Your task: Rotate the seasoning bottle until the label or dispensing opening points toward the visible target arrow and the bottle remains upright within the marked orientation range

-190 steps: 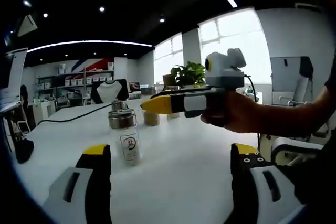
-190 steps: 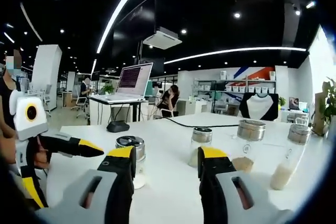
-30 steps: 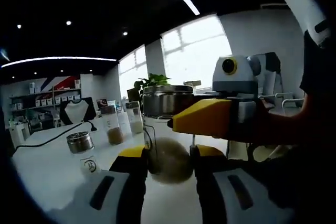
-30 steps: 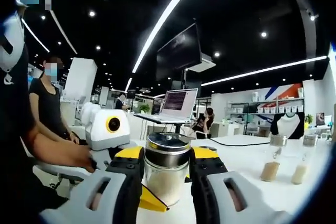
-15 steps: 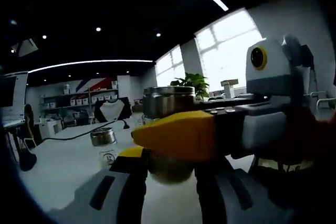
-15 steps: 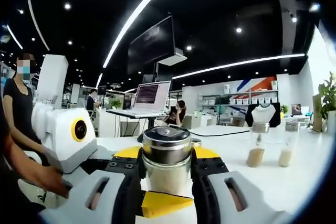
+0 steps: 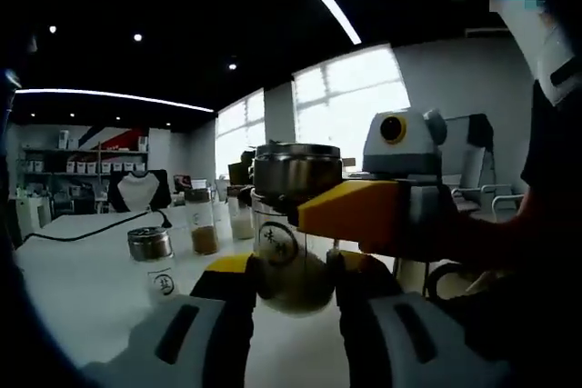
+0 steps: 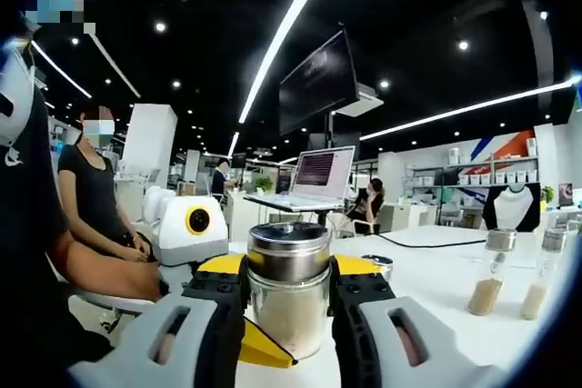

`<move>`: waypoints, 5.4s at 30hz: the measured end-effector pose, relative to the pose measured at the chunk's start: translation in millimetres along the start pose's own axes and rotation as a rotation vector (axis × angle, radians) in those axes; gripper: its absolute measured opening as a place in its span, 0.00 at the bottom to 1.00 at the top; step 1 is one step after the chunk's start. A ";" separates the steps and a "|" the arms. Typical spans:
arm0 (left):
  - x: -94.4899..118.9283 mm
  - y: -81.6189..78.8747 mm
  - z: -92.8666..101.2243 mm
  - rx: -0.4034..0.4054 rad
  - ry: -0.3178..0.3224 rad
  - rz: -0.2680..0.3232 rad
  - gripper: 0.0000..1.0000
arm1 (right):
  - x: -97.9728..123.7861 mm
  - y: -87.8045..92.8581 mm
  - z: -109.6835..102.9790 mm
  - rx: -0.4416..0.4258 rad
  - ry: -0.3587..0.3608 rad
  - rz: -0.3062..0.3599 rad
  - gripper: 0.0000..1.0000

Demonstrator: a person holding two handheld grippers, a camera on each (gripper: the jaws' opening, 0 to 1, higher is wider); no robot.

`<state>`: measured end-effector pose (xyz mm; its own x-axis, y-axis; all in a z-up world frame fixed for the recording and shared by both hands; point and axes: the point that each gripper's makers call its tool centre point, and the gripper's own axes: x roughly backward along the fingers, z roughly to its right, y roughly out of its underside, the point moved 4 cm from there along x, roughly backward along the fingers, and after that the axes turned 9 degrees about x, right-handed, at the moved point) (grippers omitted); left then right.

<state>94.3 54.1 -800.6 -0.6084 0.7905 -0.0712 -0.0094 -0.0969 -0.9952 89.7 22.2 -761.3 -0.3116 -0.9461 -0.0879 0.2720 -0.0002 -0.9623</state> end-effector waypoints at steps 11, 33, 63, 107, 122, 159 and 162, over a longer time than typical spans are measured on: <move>1.7 0.0 -13.6 -0.113 -0.420 0.068 0.35 | -9.4 7.2 2.3 0.062 0.310 -0.039 0.33; 2.1 0.2 -2.3 -0.035 -0.040 0.021 0.35 | 7.3 8.3 6.7 -0.114 0.074 0.065 0.32; -2.1 6.2 -7.4 0.005 -0.182 0.021 0.36 | 6.2 17.0 9.7 -0.159 0.082 0.026 0.31; -1.0 21.0 -25.8 0.066 -0.258 -0.081 0.87 | 10.1 54.9 100.5 -0.068 0.194 -0.162 0.31; 0.0 25.0 -28.1 0.055 -0.261 -0.115 0.96 | 6.1 78.6 111.1 -0.102 0.219 -0.248 0.31; -2.2 27.9 -21.8 0.043 -0.247 -0.132 0.96 | 4.0 90.1 114.4 -0.091 0.263 -0.303 0.31; -1.8 27.5 -22.6 0.044 -0.249 -0.130 0.96 | 4.0 90.5 114.4 -0.095 0.266 -0.303 0.31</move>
<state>113.1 63.7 -829.4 -0.7762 0.6254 0.0803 -0.1308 -0.0351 -0.9908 217.2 -18.6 -819.3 -0.5922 -0.7914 0.1516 0.0508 -0.2245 -0.9732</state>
